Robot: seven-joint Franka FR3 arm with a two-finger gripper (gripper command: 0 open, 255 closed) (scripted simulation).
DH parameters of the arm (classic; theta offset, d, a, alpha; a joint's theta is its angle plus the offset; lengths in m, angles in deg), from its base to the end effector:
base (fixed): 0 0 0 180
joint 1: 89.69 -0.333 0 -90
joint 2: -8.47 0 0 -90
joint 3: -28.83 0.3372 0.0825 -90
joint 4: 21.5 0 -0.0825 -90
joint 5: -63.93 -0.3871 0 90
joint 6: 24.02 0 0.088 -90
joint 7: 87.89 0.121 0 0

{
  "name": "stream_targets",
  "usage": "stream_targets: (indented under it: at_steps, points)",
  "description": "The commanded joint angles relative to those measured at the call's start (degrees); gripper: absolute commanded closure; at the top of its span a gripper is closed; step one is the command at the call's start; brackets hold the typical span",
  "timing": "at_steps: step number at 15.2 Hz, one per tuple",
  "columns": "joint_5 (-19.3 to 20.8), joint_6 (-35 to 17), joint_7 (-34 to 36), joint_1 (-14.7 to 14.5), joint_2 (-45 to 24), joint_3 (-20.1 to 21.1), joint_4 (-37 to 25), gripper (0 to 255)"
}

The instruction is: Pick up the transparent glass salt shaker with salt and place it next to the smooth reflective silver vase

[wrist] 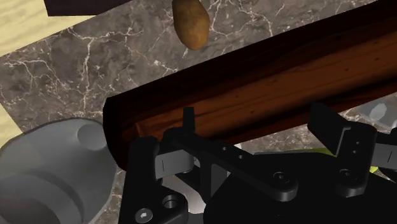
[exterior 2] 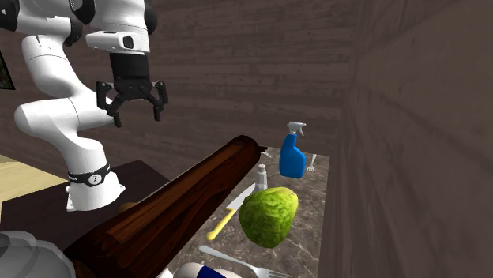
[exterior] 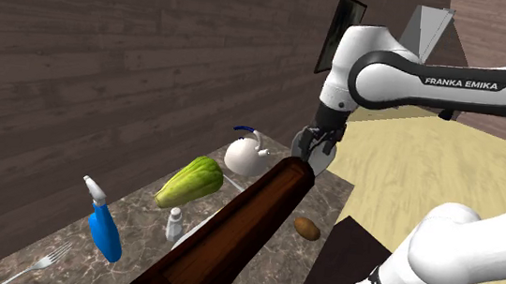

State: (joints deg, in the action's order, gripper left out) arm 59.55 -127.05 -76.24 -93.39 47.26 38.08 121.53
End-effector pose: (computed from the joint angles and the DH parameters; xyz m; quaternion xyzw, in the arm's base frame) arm 0.3243 0.0882 0.5059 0.9997 -0.0161 -0.0104 0.0157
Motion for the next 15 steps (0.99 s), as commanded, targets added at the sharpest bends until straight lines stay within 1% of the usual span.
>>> stream_targets:
  at_steps: [1,5,9,12,15]
  points:
    - [-1.47,-3.07,2.59,-0.69,-2.38,2.04,0.35,0]
    - [-3.75,-8.74,7.66,-1.86,-7.93,6.18,-0.23,0]
    - [-4.89,-14.32,12.88,-2.59,-14.55,10.27,-2.08,0]
    - [-4.76,-18.29,17.05,-2.81,-20.12,13.28,-4.26,0]
    - [-3.51,-21.93,21.60,-2.91,-26.15,16.10,-7.12,0]
